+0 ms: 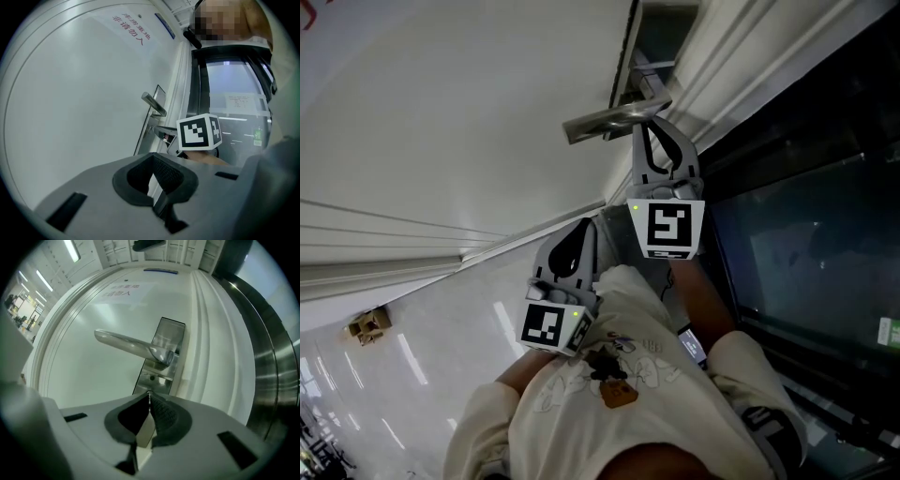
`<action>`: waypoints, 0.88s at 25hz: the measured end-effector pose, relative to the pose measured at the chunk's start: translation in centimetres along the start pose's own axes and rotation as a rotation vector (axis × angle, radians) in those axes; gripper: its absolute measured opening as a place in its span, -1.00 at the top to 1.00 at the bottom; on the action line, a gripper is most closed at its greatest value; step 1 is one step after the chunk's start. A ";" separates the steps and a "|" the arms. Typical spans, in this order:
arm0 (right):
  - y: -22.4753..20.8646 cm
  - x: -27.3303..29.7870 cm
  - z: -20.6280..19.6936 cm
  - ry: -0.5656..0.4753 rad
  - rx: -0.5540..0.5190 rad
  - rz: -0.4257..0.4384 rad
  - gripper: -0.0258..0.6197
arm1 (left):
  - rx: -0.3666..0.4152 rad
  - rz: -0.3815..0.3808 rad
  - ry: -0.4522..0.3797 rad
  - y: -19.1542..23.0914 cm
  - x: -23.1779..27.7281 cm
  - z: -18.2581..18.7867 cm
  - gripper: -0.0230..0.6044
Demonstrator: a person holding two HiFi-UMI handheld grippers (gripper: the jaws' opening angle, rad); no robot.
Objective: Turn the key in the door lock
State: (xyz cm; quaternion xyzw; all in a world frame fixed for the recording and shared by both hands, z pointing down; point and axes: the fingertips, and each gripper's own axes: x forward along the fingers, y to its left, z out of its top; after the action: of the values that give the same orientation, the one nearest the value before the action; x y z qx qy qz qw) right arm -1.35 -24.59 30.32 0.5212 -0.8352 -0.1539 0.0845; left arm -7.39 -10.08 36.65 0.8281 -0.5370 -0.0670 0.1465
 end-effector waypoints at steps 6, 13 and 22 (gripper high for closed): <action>-0.5 0.0 -0.4 -0.016 0.227 0.032 0.87 | -0.003 0.002 0.004 0.8 0.2 0.0 0.92; -0.9 -0.1 -0.5 -0.030 0.449 0.065 0.87 | 0.000 -0.014 0.013 0.8 0.3 0.1 0.92; -1.3 0.0 -0.8 -0.046 0.790 0.142 0.85 | -0.003 -0.021 0.020 0.8 0.4 -0.1 0.92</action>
State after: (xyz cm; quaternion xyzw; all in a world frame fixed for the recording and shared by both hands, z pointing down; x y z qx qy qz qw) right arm 0.02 -25.24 30.58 0.4509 -0.8657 0.1737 -0.1306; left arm -7.90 -10.73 36.97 0.8340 -0.5269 -0.0610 0.1522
